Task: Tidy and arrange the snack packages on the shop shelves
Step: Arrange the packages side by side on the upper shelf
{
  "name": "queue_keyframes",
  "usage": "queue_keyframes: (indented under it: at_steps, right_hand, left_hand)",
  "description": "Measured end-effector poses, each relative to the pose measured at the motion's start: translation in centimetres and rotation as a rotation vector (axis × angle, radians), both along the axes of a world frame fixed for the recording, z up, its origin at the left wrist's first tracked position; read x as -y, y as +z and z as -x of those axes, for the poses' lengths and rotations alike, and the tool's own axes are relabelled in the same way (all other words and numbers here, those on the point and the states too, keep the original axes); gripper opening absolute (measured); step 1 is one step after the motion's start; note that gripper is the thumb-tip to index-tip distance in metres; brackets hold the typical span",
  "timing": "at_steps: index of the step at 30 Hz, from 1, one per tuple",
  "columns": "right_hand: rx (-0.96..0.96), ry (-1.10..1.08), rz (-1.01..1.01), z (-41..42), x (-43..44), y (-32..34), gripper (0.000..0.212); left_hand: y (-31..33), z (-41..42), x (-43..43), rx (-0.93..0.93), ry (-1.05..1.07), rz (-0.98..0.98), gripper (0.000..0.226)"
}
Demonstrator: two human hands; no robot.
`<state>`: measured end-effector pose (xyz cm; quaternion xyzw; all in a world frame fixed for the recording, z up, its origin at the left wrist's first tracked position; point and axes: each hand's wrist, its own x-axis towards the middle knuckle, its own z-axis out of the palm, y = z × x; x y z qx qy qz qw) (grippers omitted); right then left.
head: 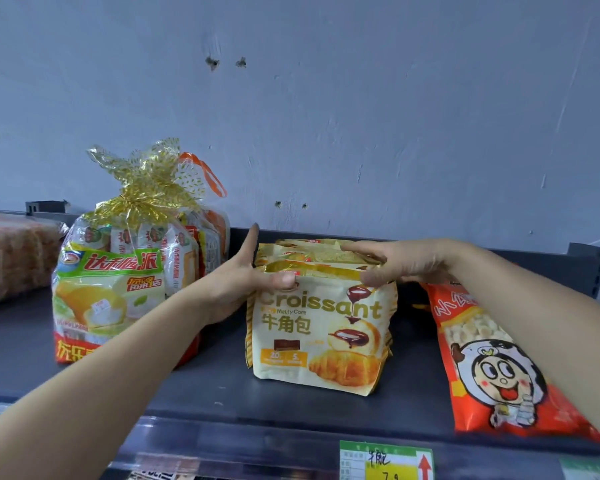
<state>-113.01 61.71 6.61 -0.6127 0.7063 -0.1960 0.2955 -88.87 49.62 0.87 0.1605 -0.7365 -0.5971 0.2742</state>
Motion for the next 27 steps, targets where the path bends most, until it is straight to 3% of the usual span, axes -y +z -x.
queue_keyframes:
  at_steps: [6, 11, 12, 16, 18, 22, 27]
  right_hand:
    - [-0.137, -0.031, -0.040, -0.1, -1.5, 0.5, 0.126]
    - [-0.163, -0.060, 0.080, 0.7, -2.5, 0.2, 0.111]
    - [-0.158, -0.056, 0.084, 0.9, -2.7, 0.0, 0.111]
    - [-0.147, -0.012, 0.009, 0.9, -2.6, -0.6, 0.127]
    - [-0.188, -0.021, -0.027, 0.7, -2.4, -0.5, 0.138]
    - [-0.200, -0.040, -0.085, 0.0, -1.8, 0.1, 0.147]
    - [-0.231, -0.057, -0.065, -0.1, -1.5, -0.3, 0.142]
  left_hand:
    - [-0.6, 1.9, 0.9, -0.038, -0.088, -0.196, 0.172]
    - [-1.4, 2.6, 0.7, -0.051, -0.084, -0.182, 0.150]
    - [-1.3, 2.4, 0.6, -0.066, -0.038, -0.170, 0.135]
    - [-0.5, 2.1, 1.8, -0.069, 0.215, -0.156, 0.131]
    - [-0.1, 2.3, 1.9, -0.017, 0.224, -0.157, 0.128]
    - [1.1, 2.9, -0.4, 0.027, 0.090, -0.160, 0.061]
    - [1.5, 3.5, -0.3, 0.113, 0.087, -0.021, 0.049]
